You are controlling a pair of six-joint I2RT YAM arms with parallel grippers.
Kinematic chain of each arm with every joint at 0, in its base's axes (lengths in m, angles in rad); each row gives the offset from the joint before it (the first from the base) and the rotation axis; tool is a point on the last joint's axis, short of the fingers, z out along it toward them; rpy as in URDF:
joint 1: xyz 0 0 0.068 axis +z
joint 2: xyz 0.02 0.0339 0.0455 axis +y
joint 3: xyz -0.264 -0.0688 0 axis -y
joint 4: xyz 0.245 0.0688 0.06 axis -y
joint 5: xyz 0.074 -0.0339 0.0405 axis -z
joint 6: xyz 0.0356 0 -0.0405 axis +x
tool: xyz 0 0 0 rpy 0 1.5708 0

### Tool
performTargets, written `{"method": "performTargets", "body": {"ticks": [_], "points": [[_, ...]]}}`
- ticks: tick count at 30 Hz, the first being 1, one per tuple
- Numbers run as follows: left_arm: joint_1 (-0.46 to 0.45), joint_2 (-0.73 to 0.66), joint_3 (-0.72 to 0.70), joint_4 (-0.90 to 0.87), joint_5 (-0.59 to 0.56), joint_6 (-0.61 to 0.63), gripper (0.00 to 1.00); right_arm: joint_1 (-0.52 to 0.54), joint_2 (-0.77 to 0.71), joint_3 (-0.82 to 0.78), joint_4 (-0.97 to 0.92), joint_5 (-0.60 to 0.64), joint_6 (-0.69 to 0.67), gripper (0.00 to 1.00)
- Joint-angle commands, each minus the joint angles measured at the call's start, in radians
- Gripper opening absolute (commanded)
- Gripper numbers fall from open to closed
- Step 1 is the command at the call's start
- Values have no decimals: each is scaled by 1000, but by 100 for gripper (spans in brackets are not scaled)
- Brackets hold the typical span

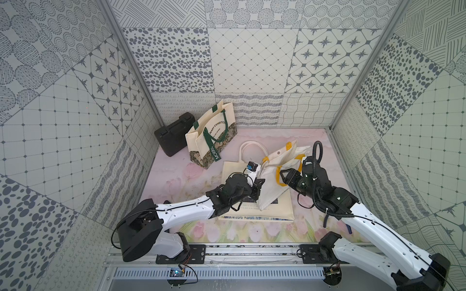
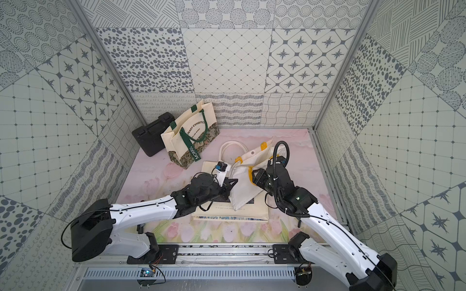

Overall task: Put away the canvas bag
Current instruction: Place the canvas bag at the center of the board.

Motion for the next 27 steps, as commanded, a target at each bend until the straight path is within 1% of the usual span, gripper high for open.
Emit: {"method": "performTargets", "body": {"ticks": [1,3,4,6,9,11,15,20,24,27], "points": [[-3,-13,-3,10,0,18,0,-21,-11,-3,47,6,14,54],[-3,-10,-1,12,8,19,0,-24,-9,2,48,1,16,51],[-3,-7,1,10,10,20,3,-24,-8,5,50,1,16,51],[-3,-3,5,6,19,26,4,-31,-5,21,51,11,9,51],[-9,7,10,0,32,53,0,-68,21,87,43,-19,-13,53],[-23,14,16,-17,24,92,0,-93,70,162,7,-63,-35,54],[-61,40,58,-112,-34,196,0,-116,217,361,-150,-148,-89,55],[-81,46,92,-175,-114,273,0,-120,326,490,-270,-221,-120,57],[-100,48,110,-214,-204,347,0,-125,364,547,-335,-223,-160,59],[-118,63,138,-253,-287,410,0,-128,405,630,-424,-187,-224,58]]}}
